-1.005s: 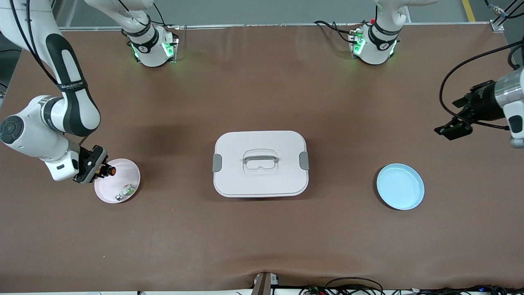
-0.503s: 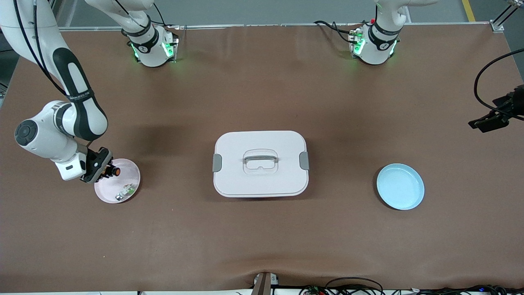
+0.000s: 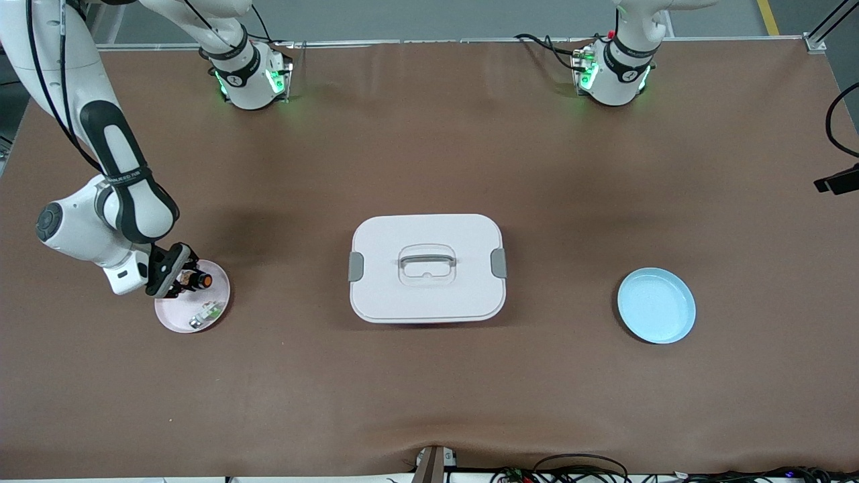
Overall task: Transfer orange switch to right arm and place
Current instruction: 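Carry the switch to the pink plate while the left arm withdraws, then lower the switch onto the pink plate and open the right gripper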
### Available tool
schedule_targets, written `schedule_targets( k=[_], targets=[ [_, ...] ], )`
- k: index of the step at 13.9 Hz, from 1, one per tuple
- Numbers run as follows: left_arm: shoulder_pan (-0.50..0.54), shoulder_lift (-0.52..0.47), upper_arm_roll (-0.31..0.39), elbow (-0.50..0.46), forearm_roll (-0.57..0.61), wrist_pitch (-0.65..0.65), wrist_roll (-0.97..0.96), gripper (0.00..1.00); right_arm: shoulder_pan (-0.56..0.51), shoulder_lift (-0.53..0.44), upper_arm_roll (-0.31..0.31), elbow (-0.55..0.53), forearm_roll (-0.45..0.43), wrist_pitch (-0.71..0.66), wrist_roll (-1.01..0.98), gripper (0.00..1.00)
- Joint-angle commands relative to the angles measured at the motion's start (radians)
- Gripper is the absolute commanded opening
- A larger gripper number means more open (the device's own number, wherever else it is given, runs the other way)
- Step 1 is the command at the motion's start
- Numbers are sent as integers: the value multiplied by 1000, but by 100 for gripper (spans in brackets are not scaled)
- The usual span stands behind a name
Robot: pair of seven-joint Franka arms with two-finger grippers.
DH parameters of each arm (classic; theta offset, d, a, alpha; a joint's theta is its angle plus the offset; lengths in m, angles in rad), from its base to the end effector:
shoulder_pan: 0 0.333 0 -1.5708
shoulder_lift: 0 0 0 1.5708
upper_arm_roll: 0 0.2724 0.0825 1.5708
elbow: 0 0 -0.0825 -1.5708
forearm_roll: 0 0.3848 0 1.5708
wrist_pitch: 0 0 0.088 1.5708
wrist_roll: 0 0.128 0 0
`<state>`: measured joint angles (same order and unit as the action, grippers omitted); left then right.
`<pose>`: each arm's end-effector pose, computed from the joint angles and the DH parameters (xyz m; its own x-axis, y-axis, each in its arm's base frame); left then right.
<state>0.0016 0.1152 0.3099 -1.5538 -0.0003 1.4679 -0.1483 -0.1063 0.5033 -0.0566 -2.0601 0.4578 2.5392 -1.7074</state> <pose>0.5390 0.1663 0.4985 0.8770 0.4426 -0.1870 0.4389 -0.8963 -0.0631 0.5603 -0.0938 0.1250 0.3838 0.8960 0.2234 0.9215 -0.3873 -0.0298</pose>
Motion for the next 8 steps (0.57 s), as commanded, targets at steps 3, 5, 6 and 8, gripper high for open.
schedule_targets(
  k=[3, 5, 6, 8],
  targets=[
    [3, -157, -18, -238, 16, 212, -10, 100, -3, 14, 6, 38, -62, 3, -20, 0],
    [12, -108, -110, -174, 14, 215, -10, 100, -10, 21, 6, 50, -119, 3, -17, 0],
    [35, -63, -162, -137, -3, 215, -8, 100, -10, 37, 6, 58, -131, 4, -17, 0],
    [55, 7, -233, -79, -49, 221, -10, 100, -18, 49, 6, 60, -134, 24, -17, 0]
  ],
)
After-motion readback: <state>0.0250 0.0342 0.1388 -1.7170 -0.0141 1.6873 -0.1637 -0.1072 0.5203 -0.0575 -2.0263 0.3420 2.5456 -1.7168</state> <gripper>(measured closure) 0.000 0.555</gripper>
